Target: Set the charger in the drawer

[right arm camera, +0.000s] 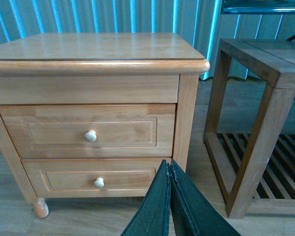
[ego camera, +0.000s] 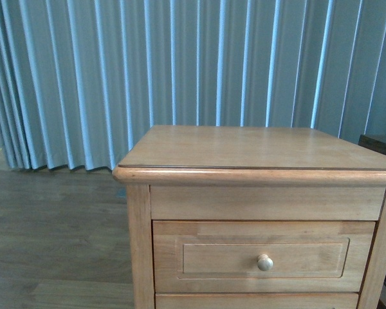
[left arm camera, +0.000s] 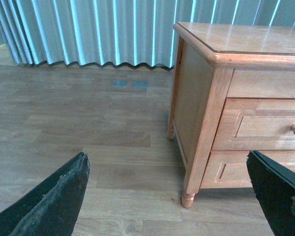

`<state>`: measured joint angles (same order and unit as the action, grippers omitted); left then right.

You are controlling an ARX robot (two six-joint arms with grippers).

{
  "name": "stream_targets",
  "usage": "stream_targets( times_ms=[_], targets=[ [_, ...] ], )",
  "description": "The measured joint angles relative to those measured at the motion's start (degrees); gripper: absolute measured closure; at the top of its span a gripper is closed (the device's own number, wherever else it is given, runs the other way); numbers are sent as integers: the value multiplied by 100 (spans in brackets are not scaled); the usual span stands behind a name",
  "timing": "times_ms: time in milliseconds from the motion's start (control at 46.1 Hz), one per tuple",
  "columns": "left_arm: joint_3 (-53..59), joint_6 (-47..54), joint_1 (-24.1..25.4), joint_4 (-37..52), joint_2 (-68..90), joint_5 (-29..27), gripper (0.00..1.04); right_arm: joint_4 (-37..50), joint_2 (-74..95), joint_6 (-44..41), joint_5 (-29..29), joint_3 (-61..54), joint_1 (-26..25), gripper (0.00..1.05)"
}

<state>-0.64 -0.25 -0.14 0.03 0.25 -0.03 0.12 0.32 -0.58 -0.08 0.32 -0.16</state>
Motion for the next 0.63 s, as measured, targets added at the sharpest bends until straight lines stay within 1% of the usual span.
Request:
stream_targets(
  times_ms=[303,390,434,564,629],
  targets=[
    [0,0,0,0,0,0,6,-9,-7,-4,0,0,0,103],
    [0,0,0,0,0,0,6,-9,-7,-2,0,0,0,90],
    [0,0,0,0,0,0,6,-9,-7,-2,0,0,0,80],
    [0,0,0,0,0,0,6,-9,-7,-2,0,0,0,60],
    [0,0,0,0,0,0,6,-9,-7,-2,0,0,0,44]
  ],
)
